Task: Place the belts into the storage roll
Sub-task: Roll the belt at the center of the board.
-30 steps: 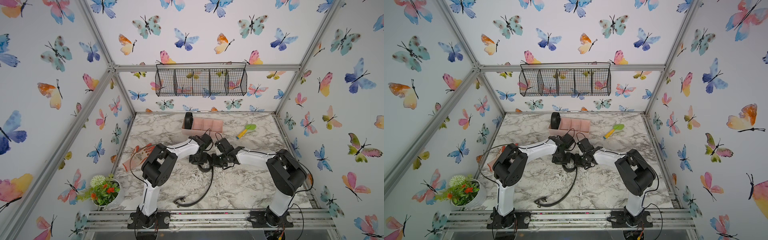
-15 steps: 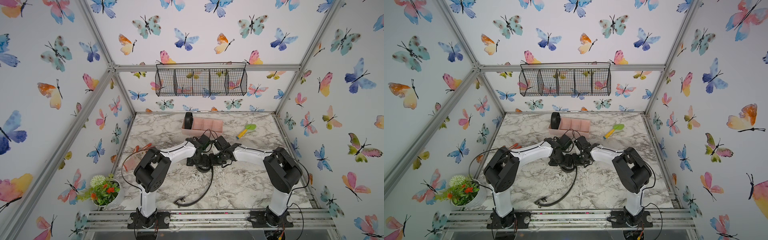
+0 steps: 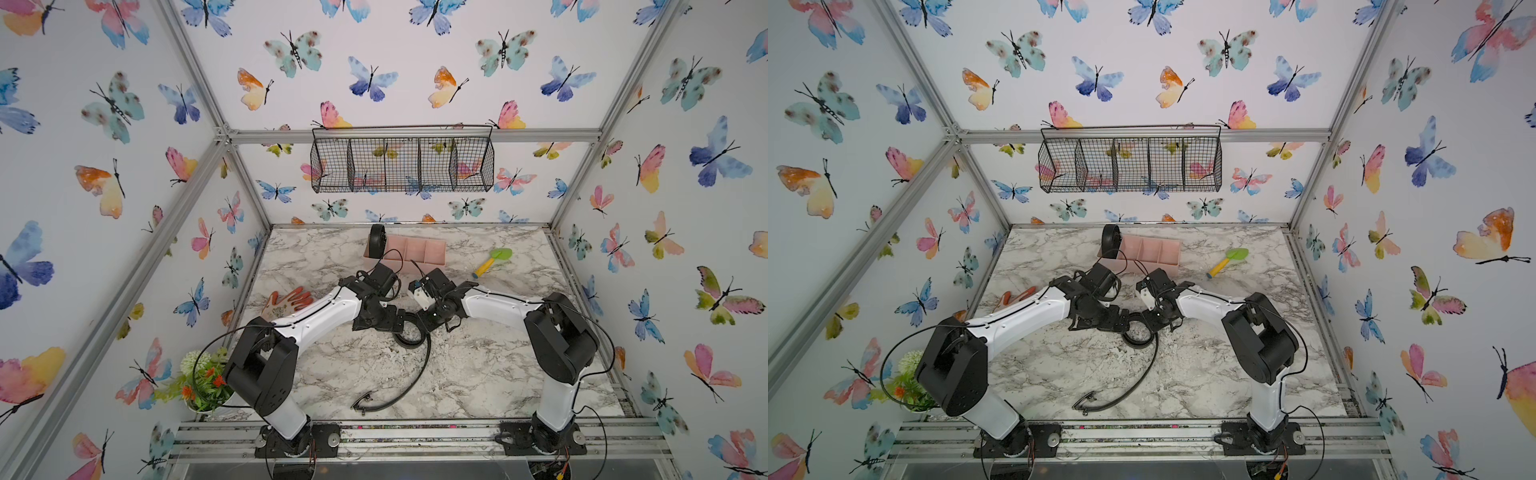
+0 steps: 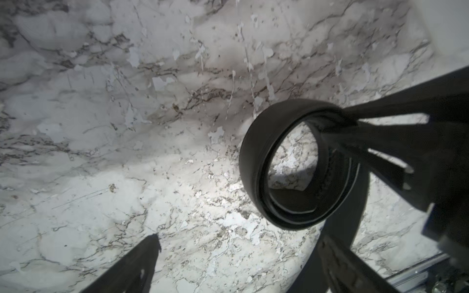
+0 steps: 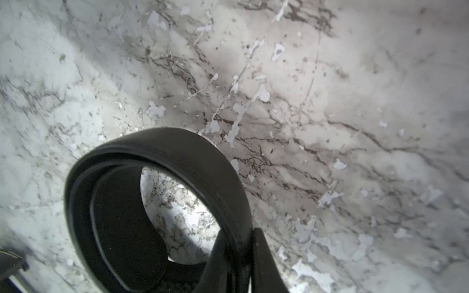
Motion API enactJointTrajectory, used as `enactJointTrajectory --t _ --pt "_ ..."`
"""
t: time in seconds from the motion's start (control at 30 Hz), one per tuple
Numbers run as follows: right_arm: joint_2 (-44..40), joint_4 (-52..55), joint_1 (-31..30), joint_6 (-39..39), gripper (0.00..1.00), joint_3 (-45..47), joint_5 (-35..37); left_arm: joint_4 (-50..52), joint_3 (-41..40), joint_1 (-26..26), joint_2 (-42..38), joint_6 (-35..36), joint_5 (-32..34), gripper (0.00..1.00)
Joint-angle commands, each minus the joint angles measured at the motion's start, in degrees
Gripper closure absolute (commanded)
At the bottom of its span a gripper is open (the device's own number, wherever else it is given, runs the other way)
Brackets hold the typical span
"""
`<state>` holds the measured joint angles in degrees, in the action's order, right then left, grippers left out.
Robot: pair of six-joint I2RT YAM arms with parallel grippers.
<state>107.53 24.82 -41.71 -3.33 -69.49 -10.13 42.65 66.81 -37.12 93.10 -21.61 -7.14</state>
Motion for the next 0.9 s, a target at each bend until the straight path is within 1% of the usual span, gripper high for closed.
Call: enactJointTrajectory --t 0.0,0.13,0.23,0.3,0.4,0.47,0.63,0.77,0.87 --pt "-0.48 2.33 -0.1 11.11 0.97 -0.8 2.73 -0.22 -0.35 0.06 1.53 5.74 -2.02 0.01" --pt "-0.93 3.34 -0.04 18.5 0.97 -0.88 2.89 -4.25 -1.28 0.03 2.62 6.66 -4.38 0.03" --pt "0.36 5.26 -0.05 21.71 0.97 -1.97 3.66 -7.41 -1.75 -0.01 3.27 6.35 -6.13 0.04" --pt "1.21 6.52 0.04 23.93 0.97 -2.64 3.89 -9.23 -1.7 -0.05 4.07 6.14 -6.84 0.07" --pt "1.45 7.02 0.27 25.33 0.97 -3.1 2.96 -10.03 -0.8 -0.09 6.05 5.79 -5.56 0.08" --pt "1.07 6.51 0.4 25.79 0.97 -2.72 1.57 -11.15 -0.58 -0.15 6.93 6.0 -6.19 0.11" --pt "1.54 7.29 0.66 26.79 0.97 -3.11 -1.08 -14.76 -1.3 -0.71 8.06 5.9 -7.06 0.14" --pt "1.8 7.51 0.78 27.14 0.97 -2.94 -3.32 -18.16 -2.41 -1.13 8.4 5.05 -7.1 0.22" --pt "2.26 7.99 0.83 27.23 0.97 -3.02 -5.04 -19.58 -2.66 -1.45 9.55 4.56 -7.93 0.31"
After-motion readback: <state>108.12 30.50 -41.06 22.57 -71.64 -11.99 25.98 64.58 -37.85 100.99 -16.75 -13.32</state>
